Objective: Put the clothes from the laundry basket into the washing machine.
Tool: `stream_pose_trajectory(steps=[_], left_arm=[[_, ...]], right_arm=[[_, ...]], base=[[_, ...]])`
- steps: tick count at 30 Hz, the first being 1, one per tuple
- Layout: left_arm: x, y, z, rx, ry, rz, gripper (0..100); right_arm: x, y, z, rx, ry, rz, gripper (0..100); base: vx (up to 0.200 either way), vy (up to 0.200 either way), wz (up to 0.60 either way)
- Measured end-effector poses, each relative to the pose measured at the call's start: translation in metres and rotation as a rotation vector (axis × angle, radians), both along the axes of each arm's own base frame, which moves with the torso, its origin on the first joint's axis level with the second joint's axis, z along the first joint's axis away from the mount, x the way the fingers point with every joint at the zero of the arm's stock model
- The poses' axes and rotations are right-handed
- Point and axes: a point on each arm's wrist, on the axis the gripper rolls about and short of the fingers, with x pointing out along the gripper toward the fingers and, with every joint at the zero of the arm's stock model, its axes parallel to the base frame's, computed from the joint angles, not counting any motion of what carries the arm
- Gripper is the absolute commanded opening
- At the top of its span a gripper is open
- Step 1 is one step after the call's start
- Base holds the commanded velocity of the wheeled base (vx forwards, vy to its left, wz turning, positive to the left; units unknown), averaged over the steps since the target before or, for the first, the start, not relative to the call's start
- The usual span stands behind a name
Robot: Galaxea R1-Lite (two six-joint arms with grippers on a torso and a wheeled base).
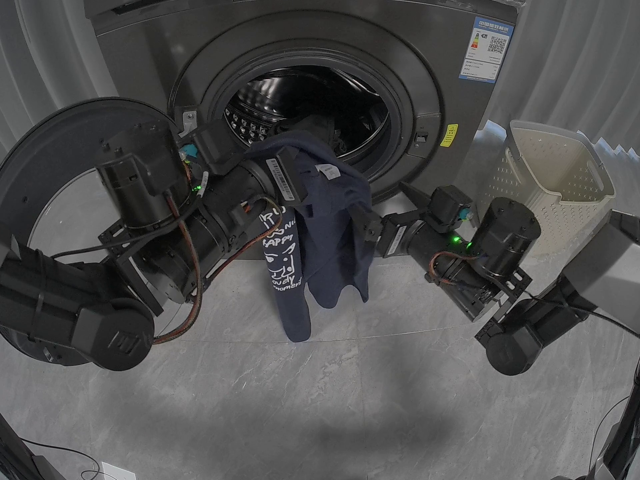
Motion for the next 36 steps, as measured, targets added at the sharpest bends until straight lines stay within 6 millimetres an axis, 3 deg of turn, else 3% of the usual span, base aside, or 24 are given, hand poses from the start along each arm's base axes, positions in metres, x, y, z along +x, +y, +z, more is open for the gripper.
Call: stream_pose_trajectory(steps=[6,22,36], left_arm=[[-0.009,0.003,0.002,0.009,0.01,-0.014,0],[-0.025,0.013,0.007,0.009,0.003,-0.032,0],[-0.027,0.014,0.01,0.003,-0.006,-0.035,0]], right_arm=[[0.007,-0.017,0.002,0.0,-0.007,-0.045,100],[0.01,-0.027,-0.012,-0.019,0.037,-0.063,100],[0.007,0.003,-0.037,-0.044,0.081,0.033,100]], base=[[0.0,0.0,0.0],[0.0,0.0,0.0],[0.0,0.0,0.0]])
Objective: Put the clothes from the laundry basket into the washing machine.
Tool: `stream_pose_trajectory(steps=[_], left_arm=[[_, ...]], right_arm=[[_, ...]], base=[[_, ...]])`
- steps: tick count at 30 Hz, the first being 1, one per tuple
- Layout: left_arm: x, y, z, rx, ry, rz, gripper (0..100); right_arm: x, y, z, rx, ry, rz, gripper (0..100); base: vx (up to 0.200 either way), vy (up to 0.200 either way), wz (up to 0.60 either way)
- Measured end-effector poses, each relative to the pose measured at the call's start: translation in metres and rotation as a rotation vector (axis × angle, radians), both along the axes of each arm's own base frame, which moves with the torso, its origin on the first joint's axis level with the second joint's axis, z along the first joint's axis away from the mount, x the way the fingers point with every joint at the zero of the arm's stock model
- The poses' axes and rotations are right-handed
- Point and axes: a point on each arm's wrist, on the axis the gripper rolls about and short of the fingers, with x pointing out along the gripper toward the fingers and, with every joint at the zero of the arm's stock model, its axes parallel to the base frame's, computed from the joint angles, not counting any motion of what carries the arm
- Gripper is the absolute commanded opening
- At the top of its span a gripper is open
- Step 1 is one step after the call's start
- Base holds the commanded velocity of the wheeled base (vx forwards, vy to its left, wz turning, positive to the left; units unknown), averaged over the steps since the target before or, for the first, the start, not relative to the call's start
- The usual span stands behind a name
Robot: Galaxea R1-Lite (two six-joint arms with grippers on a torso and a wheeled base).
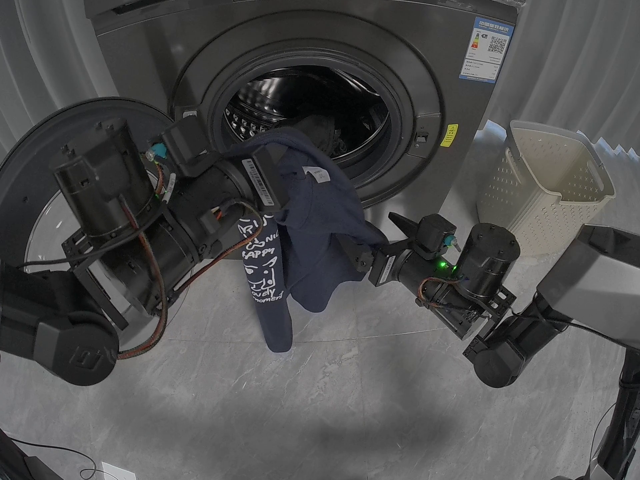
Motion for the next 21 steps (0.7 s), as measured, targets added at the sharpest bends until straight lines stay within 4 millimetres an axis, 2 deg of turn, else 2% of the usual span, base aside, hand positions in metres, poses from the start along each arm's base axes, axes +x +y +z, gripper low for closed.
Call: stream_pose_trajectory(steps=[3,4,8,13,21], left_arm=[[0.0,0.0,0.0,-0.001,0.0,0.001,0],[0.0,0.0,0.0,-0.001,0.0,0.001,0],[0.0,0.001,-0.002,0.003,0.003,0.0,0],[-0.002,0.002,-0.013,0.03,0.033,-0.013,0],[-0.001,0.007,-0.027,0.073,0.073,-0.049,0]], right_arm=[[0.004,0.004,-0.002,0.007,-0.007,0.007,100],[0.005,0.005,-0.002,0.007,-0.008,0.009,0],[0.005,0.01,-0.001,0.016,-0.022,0.023,0],[-0.002,0.02,0.013,0.043,-0.066,0.065,0],[-0.037,0.021,0.037,0.063,-0.088,0.128,0]], base=[[0.0,0.0,0.0],[0.0,0.0,0.0],[0.0,0.0,0.0],[0.0,0.0,0.0],[0.0,0.0,0.0]])
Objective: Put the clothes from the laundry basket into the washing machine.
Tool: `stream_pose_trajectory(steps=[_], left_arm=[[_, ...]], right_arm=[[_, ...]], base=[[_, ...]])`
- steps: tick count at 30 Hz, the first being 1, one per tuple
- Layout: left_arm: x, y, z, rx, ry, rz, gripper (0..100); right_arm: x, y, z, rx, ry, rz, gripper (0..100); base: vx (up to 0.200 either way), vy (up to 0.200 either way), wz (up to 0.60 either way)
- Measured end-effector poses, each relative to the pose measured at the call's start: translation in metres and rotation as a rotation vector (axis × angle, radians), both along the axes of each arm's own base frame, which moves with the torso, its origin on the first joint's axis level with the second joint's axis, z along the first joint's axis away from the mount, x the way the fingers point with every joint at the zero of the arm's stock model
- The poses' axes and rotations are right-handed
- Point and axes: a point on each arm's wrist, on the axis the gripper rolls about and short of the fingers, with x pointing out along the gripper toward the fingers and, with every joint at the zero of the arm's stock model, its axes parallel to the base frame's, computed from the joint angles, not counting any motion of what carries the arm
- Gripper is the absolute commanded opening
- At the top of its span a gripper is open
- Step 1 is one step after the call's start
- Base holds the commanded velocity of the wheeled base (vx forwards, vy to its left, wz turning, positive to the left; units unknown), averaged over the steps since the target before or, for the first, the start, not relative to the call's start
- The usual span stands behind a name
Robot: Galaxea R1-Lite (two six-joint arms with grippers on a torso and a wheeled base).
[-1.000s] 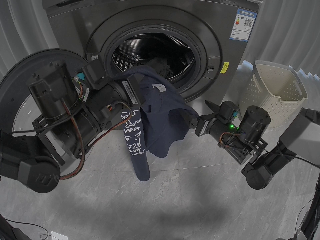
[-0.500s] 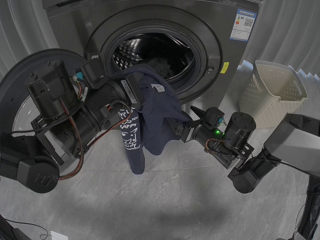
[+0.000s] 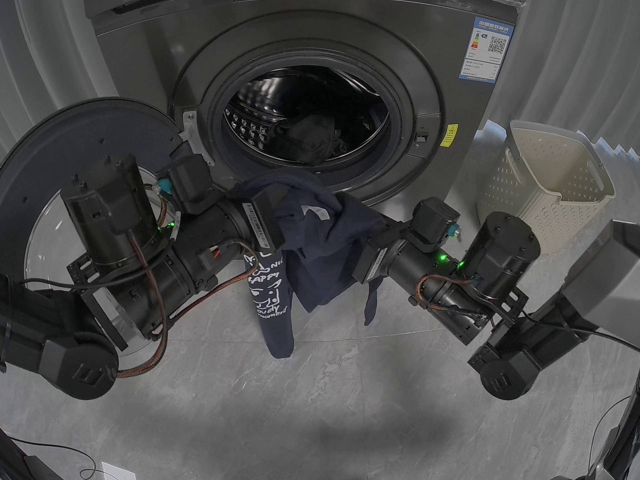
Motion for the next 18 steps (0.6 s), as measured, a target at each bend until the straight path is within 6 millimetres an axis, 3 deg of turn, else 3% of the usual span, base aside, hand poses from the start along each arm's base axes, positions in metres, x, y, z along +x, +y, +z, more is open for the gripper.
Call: stream_pose_trajectory(steps=[5,6,18], left_arm=[[0.003,0.004,-0.003,0.011,0.008,-0.017,0],[0.003,0.004,-0.004,0.013,0.01,-0.018,100],[-0.001,0.013,-0.027,0.058,0.087,-0.017,100]], right_arm=[[-0.021,-0.006,0.014,0.02,-0.011,0.027,0],[-0.023,-0.007,0.017,0.025,-0.014,0.031,0],[-0.035,-0.016,0.045,0.085,-0.07,0.029,0]], base=[[0.0,0.0,0.0],[0.0,0.0,0.0],[0.0,0.0,0.0]])
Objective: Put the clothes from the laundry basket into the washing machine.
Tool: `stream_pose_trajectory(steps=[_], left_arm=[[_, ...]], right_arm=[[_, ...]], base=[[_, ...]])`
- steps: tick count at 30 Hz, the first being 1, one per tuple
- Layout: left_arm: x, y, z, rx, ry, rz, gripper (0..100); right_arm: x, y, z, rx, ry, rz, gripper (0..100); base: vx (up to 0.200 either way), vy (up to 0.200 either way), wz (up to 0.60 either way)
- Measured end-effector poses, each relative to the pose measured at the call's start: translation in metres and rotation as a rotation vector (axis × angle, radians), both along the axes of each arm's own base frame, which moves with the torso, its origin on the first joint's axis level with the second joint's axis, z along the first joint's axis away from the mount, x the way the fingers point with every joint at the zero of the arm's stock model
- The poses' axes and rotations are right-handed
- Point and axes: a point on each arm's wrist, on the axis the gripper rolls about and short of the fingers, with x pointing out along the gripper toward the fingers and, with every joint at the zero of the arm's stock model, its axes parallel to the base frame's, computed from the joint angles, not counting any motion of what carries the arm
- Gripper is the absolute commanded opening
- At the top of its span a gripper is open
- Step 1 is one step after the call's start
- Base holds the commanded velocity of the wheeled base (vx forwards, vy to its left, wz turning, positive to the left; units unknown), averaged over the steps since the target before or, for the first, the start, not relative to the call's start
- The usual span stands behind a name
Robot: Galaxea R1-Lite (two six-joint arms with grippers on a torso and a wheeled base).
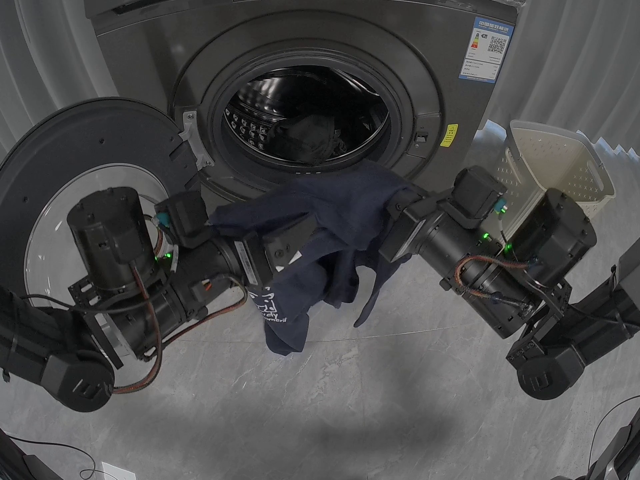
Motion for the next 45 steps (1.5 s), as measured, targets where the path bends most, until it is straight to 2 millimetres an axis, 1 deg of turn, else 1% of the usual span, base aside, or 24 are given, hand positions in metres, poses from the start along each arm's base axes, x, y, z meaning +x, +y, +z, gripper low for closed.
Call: stream_pose_trajectory(steps=[12,19,28,32,37,45], left_arm=[[-0.016,0.008,-0.04,0.09,0.118,-0.139,100],[-0.025,0.01,-0.064,0.182,0.166,-0.22,100],[-0.03,0.002,-0.074,0.192,0.178,-0.295,100],[-0.026,-0.001,-0.081,0.197,0.175,-0.295,100],[-0.016,-0.007,-0.088,0.165,0.111,-0.281,100],[-0.002,-0.016,-0.116,0.21,0.114,-0.277,100]], right_arm=[[0.004,0.001,0.021,0.056,-0.048,-0.018,0],[0.007,0.007,0.026,0.078,-0.059,-0.017,0],[0.009,0.016,0.027,0.096,-0.048,-0.022,0],[0.009,0.018,0.026,0.095,-0.047,-0.018,0],[0.009,0.018,0.025,0.094,-0.045,-0.017,0],[0.008,0.019,0.024,0.092,-0.042,-0.013,0]], base=[[0.0,0.0,0.0],[0.0,0.0,0.0],[0.0,0.0,0.0],[0.0,0.0,0.0],[0.0,0.0,0.0],[0.0,0.0,0.0]])
